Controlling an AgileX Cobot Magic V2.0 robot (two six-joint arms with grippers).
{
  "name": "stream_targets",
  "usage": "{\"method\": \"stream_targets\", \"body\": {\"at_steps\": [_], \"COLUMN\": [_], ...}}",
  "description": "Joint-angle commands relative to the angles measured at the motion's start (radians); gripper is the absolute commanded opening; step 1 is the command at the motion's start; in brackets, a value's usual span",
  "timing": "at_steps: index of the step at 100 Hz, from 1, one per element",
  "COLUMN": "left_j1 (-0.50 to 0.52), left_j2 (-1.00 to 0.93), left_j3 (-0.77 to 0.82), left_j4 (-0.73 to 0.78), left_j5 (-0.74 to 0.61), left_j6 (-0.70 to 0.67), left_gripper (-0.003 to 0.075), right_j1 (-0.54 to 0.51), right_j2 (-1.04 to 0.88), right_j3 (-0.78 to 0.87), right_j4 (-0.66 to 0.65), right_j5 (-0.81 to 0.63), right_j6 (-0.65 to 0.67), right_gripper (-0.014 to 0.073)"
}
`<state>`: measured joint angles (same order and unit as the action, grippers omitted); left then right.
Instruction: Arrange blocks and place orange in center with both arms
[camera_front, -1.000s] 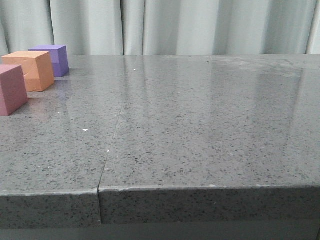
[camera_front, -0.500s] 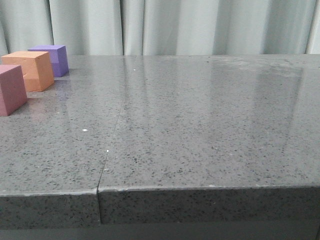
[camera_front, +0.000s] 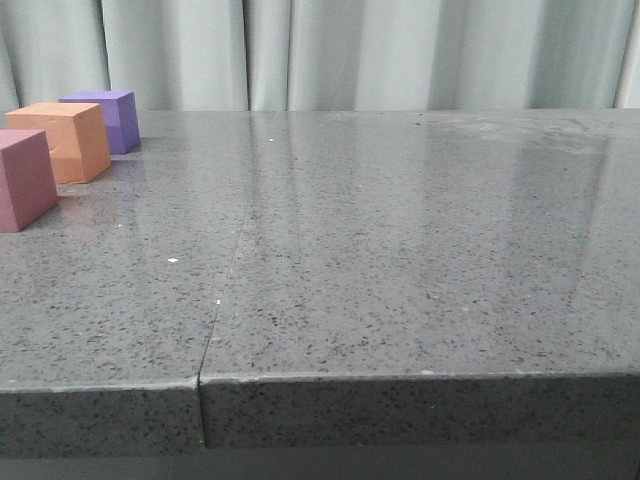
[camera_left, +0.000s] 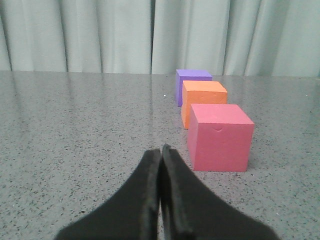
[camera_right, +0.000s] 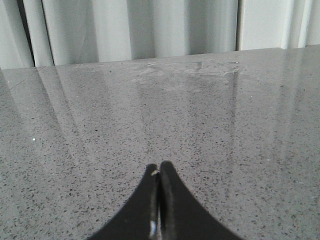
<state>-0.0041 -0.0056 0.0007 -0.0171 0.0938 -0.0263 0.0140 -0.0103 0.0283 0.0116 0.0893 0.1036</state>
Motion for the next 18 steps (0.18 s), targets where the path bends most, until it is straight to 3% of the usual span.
{"method": "stream_targets", "body": {"at_steps": [1,18], "left_j1": [0.001,0.001], "left_j2": [-0.028,-0.028], "left_j3": [0.039,0.039], "left_j4": [-0.007,-0.007], "left_j5": [-0.084,-0.084], "left_j6": [-0.001,-0.001], "left_gripper": [-0.0020,-0.0020], "right_j1": [-0.007,-0.007], "right_j2": [-0.023,-0.023], "right_j3": [-0.018,-0.018], "right_j4": [0.000,0.000], "right_j5": [-0.084,-0.084], "right_j6": [-0.007,-0.007], "right_gripper": [-0.0015,-0.0015]}}
